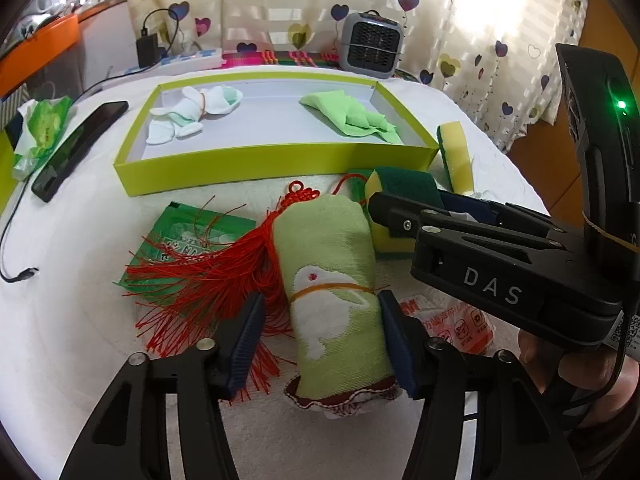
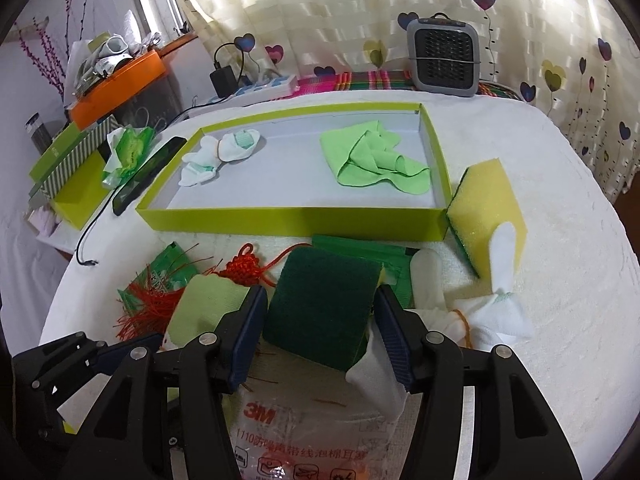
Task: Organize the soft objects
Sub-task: 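Close the left gripper on the rabbit pouch while the right gripper grasps the green sponge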
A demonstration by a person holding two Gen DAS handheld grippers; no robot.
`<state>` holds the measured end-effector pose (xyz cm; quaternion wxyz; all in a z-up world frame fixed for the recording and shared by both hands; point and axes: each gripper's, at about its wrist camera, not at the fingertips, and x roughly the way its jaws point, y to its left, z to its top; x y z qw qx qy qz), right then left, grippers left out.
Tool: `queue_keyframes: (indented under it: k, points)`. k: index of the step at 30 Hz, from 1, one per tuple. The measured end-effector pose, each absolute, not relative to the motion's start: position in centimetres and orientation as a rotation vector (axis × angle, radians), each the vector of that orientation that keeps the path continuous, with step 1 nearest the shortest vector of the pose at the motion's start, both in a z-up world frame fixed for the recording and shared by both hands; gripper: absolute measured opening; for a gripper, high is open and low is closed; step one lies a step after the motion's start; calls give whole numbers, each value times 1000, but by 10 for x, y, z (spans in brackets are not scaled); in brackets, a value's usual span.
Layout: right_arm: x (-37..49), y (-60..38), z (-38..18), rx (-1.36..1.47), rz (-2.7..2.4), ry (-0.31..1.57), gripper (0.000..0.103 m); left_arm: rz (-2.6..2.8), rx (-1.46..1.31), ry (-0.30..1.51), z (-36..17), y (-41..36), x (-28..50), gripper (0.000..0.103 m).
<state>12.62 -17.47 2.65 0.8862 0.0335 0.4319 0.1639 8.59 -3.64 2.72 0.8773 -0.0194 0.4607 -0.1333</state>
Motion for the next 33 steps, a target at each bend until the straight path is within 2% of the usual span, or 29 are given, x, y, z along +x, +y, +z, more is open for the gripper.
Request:
queue_keyframes:
  k: [3, 11, 33]
  points:
    - [126, -175, 26, 66, 335, 895, 53, -294, -52, 960, 28, -36, 86, 41]
    - [123, -178, 27, 80, 343, 889, 50, -286, -61, 928, 32, -33, 83, 30]
    - [103, -186, 52, 141, 448, 809, 50, -277, -95, 842, 66, -10, 71, 30]
